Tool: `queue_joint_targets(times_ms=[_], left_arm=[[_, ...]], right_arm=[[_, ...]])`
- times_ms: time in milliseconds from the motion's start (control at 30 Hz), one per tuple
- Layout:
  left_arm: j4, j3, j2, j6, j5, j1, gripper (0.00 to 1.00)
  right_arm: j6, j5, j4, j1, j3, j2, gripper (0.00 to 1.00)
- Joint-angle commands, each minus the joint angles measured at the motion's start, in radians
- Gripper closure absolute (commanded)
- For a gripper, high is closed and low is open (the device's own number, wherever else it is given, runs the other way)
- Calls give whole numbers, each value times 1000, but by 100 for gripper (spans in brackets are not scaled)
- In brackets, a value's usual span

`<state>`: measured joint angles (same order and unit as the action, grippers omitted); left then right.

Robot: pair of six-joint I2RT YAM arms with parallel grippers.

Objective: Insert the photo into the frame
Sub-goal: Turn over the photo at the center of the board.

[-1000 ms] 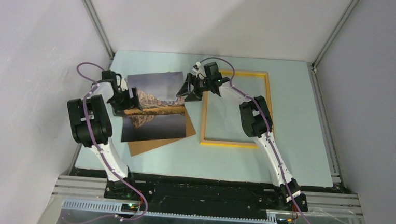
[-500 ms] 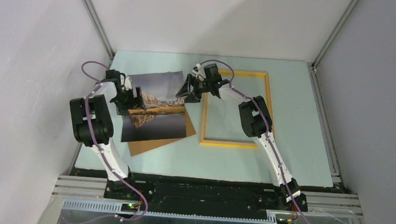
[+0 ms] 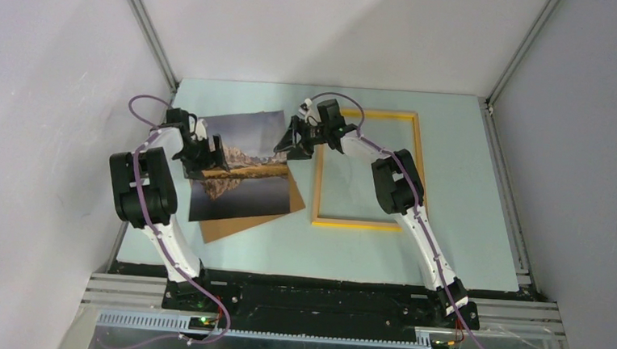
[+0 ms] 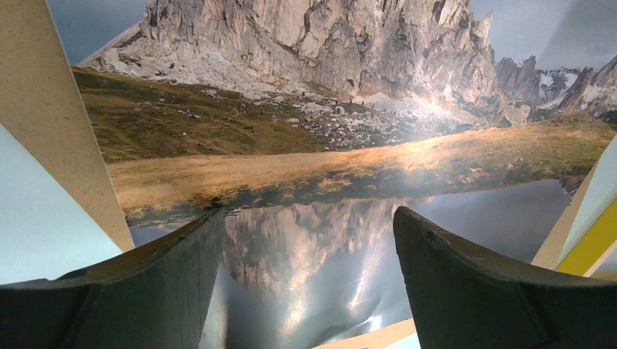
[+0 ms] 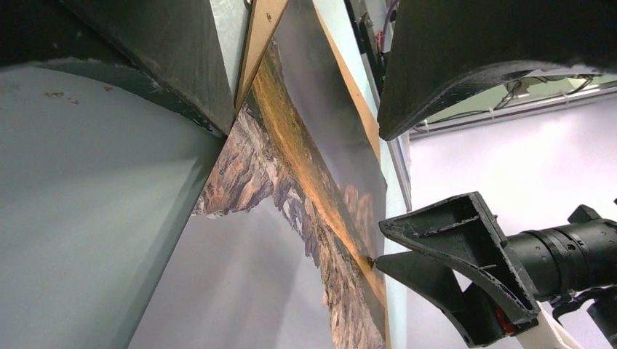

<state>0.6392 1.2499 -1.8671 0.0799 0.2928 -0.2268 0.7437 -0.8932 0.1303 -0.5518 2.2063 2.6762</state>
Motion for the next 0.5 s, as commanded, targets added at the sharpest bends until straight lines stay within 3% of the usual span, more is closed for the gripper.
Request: queue_joint_targets(times_ms=[0,233,467], left_arm=[[-3,-30,-30,6,31,17,10],[-4,-32,-29,5,37,19,10],[-4,-33,-26,4,40,20,10]], right_arm=[[-104,18,42,-14,44,-24,23],[-222,134,175,-17,87,-38,20],[-260,168,196,-17,103,-46,19]])
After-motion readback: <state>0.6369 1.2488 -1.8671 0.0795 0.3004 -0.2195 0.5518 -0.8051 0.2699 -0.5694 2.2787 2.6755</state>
